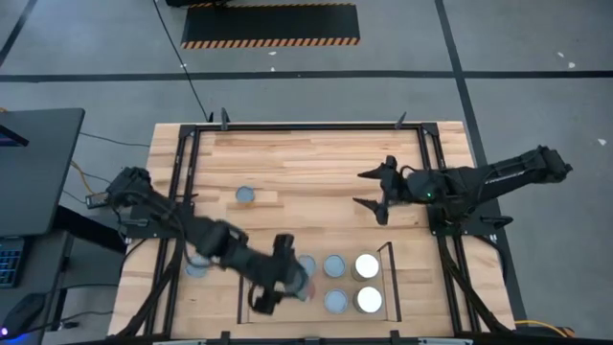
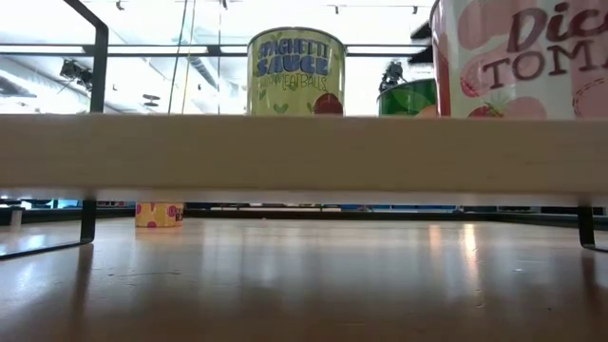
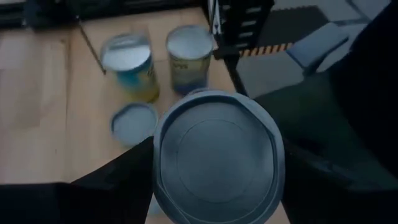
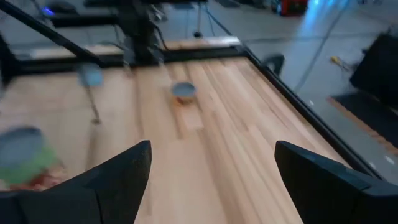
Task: Pick and place cans onto a shelf
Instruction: Put the canned mix fruits on the shelf
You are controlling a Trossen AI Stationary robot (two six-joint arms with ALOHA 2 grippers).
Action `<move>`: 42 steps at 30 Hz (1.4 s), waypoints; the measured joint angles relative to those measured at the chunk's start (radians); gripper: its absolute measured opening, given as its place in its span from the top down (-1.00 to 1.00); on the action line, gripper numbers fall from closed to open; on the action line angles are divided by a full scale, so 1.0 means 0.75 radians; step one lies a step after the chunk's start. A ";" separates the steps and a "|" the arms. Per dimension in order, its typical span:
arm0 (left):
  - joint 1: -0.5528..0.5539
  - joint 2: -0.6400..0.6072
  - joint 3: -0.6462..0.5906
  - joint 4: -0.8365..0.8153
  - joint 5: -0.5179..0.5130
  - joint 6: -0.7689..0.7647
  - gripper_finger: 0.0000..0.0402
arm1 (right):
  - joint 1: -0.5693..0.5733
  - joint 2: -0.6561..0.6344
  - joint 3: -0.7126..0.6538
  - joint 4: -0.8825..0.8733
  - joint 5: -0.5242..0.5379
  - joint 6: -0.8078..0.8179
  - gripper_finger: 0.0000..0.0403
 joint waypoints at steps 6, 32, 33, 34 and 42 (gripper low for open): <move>-0.111 0.189 0.210 -0.158 -0.131 -0.107 -0.41 | 0.288 0.111 0.196 -0.075 0.202 0.004 -0.73; -0.159 0.545 0.279 -0.194 -0.235 -0.153 -0.42 | 0.838 0.362 0.305 0.029 0.311 0.314 -0.73; -0.158 0.545 0.279 -0.204 -0.246 -0.153 -0.42 | 0.845 0.383 0.305 0.053 0.311 0.326 -0.73; -0.154 0.545 0.279 -0.210 -0.257 -0.153 -0.42 | 0.854 0.401 0.305 0.066 0.311 0.335 -0.73; -0.129 0.545 0.281 -0.250 -0.313 -0.129 -0.43 | 0.890 0.528 0.304 0.161 0.309 0.375 -0.73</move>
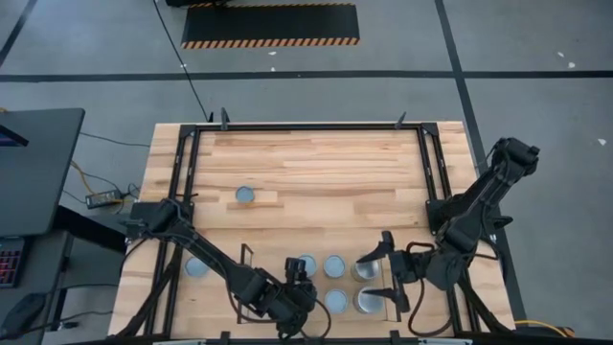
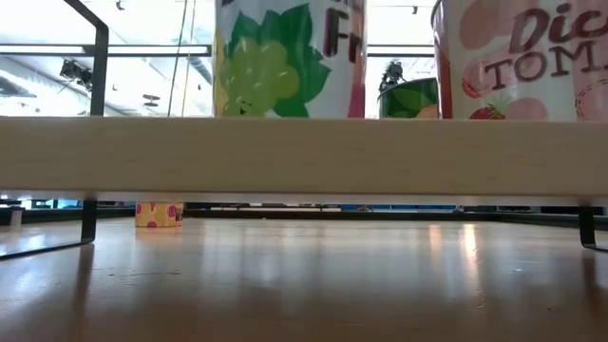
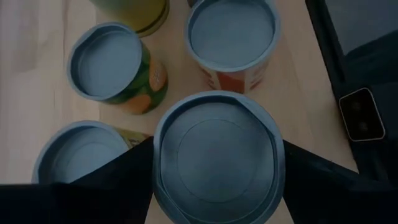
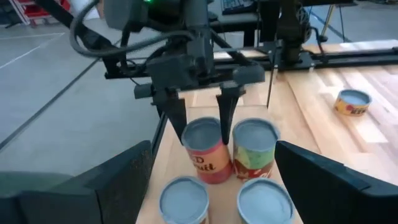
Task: Pick and place cans onto a shelf
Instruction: Put the canned mix fruits on the shelf
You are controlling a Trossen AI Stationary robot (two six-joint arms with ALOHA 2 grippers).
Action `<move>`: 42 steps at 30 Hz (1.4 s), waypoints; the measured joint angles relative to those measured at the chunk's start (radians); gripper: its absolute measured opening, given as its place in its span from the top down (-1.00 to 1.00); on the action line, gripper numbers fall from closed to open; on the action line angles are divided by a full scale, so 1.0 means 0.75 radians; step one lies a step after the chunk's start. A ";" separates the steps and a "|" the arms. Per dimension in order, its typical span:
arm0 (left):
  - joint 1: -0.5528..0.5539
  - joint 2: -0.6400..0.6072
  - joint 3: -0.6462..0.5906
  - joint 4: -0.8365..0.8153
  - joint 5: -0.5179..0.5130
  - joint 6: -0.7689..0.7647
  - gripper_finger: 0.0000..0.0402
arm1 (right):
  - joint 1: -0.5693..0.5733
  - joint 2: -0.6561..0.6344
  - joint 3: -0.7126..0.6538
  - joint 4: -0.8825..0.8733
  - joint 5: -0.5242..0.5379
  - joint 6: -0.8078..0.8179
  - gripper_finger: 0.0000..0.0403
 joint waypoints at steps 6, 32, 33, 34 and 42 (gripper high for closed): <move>0.002 0.000 0.000 0.030 0.111 0.000 -0.43 | 0.003 0.027 0.000 -0.004 -0.012 0.028 -0.73; 0.020 0.002 -0.002 0.119 0.145 -0.033 -0.72 | 0.002 0.023 0.000 -0.002 -0.012 0.027 -0.73; 0.022 0.002 -0.002 0.116 0.149 -0.033 -0.72 | 0.002 0.023 0.000 -0.002 -0.012 0.027 -0.73; 0.023 0.002 -0.002 0.112 0.151 -0.033 -0.72 | 0.002 0.023 0.000 -0.002 -0.013 0.027 -0.73; 0.026 -0.045 0.074 0.090 0.152 -0.034 -0.72 | 0.002 0.023 0.000 -0.002 -0.041 0.039 -0.73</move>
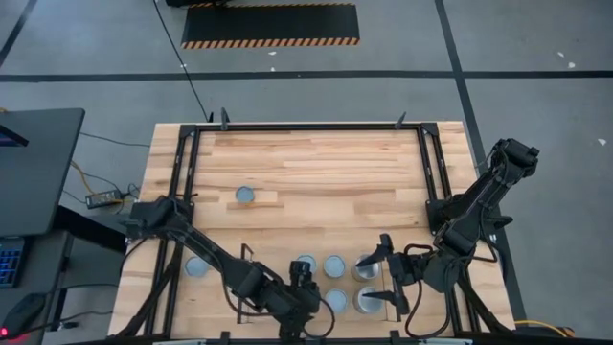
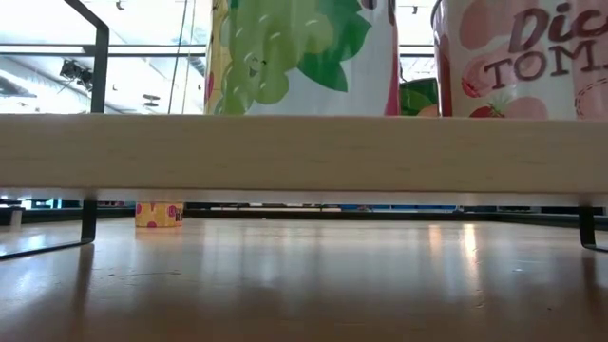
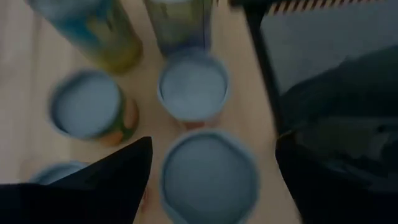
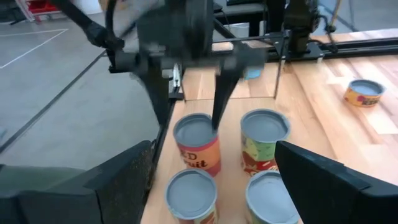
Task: Pick and place cans onto a shelf
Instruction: Put the canned mix fruits on the shelf, then put the canned pineapple can on the shelf
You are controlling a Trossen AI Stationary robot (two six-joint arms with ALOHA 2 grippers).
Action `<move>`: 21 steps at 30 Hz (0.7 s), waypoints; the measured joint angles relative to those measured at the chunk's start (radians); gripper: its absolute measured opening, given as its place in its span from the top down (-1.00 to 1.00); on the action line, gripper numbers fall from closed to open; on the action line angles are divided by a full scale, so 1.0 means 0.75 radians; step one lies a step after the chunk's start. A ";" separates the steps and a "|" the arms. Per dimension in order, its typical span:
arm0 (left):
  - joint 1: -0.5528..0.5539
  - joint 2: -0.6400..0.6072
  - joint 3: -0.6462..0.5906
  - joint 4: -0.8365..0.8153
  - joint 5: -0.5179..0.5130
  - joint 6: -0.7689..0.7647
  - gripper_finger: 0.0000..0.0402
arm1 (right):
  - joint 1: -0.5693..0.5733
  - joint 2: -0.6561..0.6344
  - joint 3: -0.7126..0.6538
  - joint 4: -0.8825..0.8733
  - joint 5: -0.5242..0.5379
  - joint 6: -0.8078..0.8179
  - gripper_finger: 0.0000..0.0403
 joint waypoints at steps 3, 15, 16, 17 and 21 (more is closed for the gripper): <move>0.006 -0.072 0.050 -0.059 -0.053 0.007 -0.72 | 0.000 0.000 0.000 0.000 -0.025 0.022 -0.73; 0.195 -0.475 -0.273 -0.538 -0.396 -0.435 -0.72 | 0.012 0.095 0.000 0.031 -0.026 0.054 -0.73; 0.224 -0.515 -0.349 -0.533 -0.393 -0.497 -0.72 | 0.012 0.108 0.000 0.053 -0.027 0.054 -0.73; 0.263 -0.549 -0.422 -0.535 -0.387 -0.576 -0.72 | 0.012 0.116 0.000 0.073 -0.031 0.050 -0.73; 0.442 -0.674 -0.678 -0.548 -0.373 -0.865 -0.72 | 0.012 0.111 0.000 0.137 -0.050 -0.129 -0.73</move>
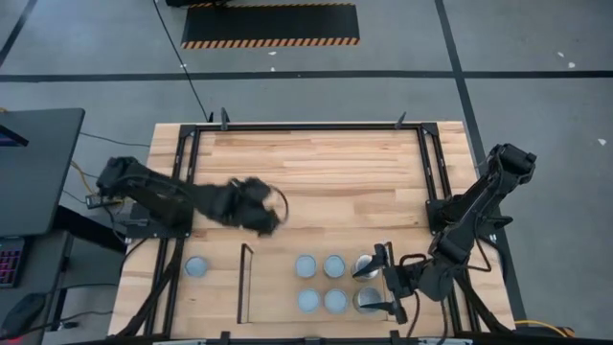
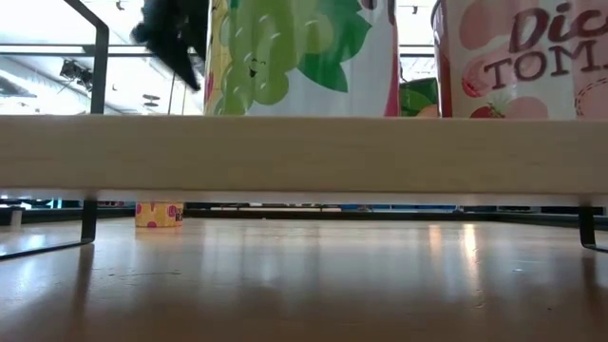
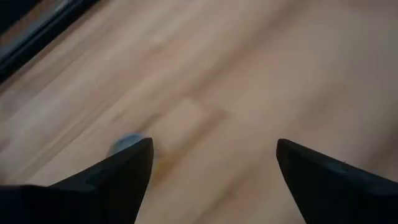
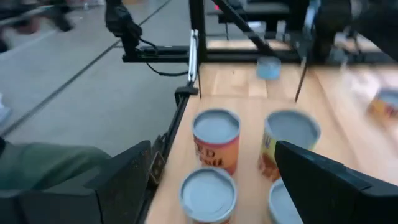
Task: Pick and place cans onto a shelf
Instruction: Put the canned pineapple can on the shelf
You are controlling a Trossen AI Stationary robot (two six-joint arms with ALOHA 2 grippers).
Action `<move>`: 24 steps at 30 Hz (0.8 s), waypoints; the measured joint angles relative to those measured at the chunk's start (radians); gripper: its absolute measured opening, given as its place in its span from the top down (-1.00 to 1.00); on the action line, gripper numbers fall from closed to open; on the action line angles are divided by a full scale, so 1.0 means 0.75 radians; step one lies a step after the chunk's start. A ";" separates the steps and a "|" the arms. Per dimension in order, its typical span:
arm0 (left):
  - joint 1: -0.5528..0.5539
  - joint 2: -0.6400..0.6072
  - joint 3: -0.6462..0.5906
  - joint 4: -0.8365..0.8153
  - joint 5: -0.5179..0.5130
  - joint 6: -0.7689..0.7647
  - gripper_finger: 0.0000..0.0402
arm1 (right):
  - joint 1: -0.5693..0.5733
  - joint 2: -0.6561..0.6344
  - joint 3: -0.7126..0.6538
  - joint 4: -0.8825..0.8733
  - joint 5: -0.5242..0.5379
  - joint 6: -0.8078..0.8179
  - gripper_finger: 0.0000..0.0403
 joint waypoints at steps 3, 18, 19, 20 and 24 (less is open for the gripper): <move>0.145 -0.060 -0.122 -0.039 0.029 -0.087 -0.72 | -0.014 -0.042 0.000 0.022 0.002 -0.147 -0.73; 0.695 -0.056 -0.626 0.253 0.351 -0.043 -0.72 | -0.038 -0.172 0.000 -0.021 -0.022 -0.277 -0.73; 0.710 -0.056 -0.648 0.288 0.374 -0.037 -0.72 | -0.038 -0.172 0.000 -0.033 -0.026 -0.274 -0.73; 0.718 -0.055 -0.656 0.315 0.382 -0.014 -0.72 | -0.038 -0.172 0.000 -0.037 -0.027 -0.273 -0.73; 0.719 -0.059 -0.636 0.374 0.384 0.089 -0.72 | -0.038 -0.172 0.000 -0.035 -0.026 -0.284 -0.73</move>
